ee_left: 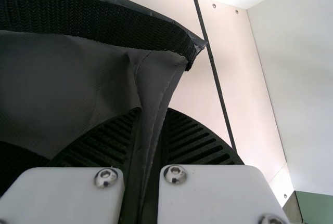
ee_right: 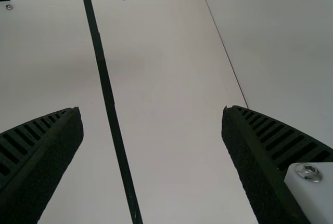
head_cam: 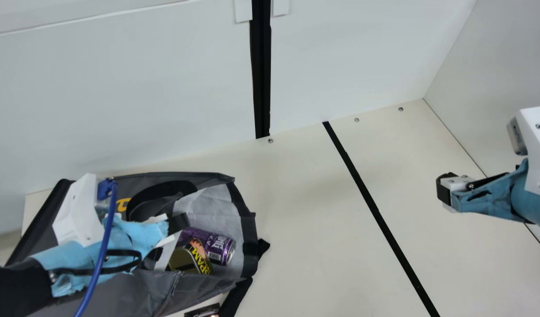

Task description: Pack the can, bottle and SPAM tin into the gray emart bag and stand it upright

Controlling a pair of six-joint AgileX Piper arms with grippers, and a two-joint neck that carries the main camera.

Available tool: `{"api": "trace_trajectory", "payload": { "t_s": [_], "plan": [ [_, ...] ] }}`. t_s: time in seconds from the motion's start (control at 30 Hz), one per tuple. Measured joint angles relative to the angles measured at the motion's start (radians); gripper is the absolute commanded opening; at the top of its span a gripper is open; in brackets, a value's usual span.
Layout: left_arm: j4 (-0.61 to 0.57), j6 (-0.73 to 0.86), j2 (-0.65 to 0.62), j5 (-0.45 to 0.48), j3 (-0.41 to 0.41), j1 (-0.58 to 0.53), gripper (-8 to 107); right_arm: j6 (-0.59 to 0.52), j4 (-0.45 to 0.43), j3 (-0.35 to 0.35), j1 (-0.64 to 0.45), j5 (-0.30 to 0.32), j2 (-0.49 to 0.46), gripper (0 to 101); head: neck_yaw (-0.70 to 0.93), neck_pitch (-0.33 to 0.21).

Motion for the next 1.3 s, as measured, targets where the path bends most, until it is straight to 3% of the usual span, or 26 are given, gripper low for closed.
{"api": "trace_trajectory", "payload": {
  "t_s": [0.3, 0.77, 1.3],
  "plan": [
    [0.0, 0.0, 0.0, 0.0, 0.0, 0.0, -8, 0.091, -0.061, -0.028, 0.058, 0.046, -0.025, 95, 0.0, -0.002],
    [0.0, 0.0, 0.0, 0.0, 0.0, 0.0, -8, 0.194, -0.124, -0.021, 0.123, 0.045, -0.055, 95, 0.002, 0.0],
    [0.0, 0.0, 0.0, 0.0, 0.0, 0.0, -8, 0.237, -0.145, -0.03, 0.15, 0.044, -0.057, 95, 0.002, -0.002]
  ]
}}
